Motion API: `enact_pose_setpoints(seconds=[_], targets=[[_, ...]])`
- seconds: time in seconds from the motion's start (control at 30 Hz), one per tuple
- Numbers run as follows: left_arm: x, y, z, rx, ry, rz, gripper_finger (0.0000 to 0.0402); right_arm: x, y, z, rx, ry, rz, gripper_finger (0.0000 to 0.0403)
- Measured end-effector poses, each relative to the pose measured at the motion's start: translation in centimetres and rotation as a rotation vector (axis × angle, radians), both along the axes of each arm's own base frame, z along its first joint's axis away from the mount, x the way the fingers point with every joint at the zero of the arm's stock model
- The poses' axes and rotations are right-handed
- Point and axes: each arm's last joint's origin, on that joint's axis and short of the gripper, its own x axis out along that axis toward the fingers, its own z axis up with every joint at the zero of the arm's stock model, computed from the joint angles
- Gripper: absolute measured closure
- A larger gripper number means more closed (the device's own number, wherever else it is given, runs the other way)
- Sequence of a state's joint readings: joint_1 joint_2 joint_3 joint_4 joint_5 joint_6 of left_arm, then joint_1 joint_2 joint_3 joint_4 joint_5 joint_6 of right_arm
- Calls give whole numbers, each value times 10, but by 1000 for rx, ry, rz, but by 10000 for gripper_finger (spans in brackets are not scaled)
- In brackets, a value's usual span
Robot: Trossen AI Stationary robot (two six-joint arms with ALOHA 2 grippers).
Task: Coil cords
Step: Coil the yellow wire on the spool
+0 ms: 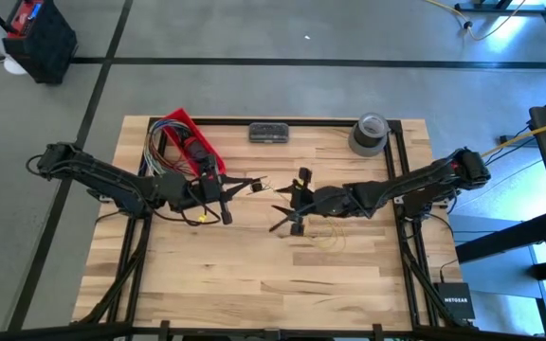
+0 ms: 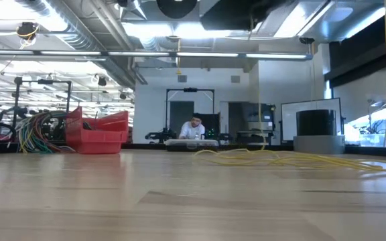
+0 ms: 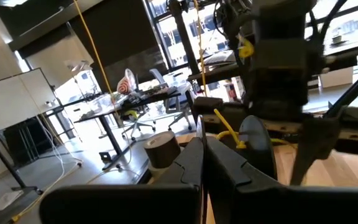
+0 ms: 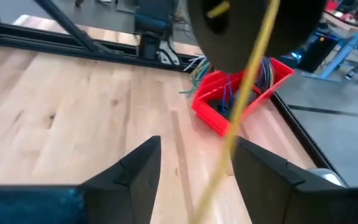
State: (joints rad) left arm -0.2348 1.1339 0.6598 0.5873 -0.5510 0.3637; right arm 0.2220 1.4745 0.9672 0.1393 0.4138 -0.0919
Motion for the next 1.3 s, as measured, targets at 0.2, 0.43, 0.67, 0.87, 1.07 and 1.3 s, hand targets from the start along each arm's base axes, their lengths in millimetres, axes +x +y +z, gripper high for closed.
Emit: enact_pose_setpoints(seconds=[0.2, 0.43, 0.67, 0.87, 1.07, 1.3], targets=[[0, 0, 0, 7, 5, 1, 400, -10, 1, 12, -94, -25, -129, 205], [0, 0, -1, 15, 13, 1, 400, -19, -1, 25, -53, -61, -120, 205], [0, 0, -1, 5, 10, 0, 400, -23, 3, -7, 105, 168, -109, 205], [0, 0, 0, -14, -5, -2, 400, -5, 9, -46, 104, 270, -160, 205], [0, 1, 0, -15, -4, 1, 400, 8, 11, -67, 53, 277, -184, 207], [0, 1, 0, -16, -5, 1, 400, 8, 12, -59, 55, 231, -182, 257]])
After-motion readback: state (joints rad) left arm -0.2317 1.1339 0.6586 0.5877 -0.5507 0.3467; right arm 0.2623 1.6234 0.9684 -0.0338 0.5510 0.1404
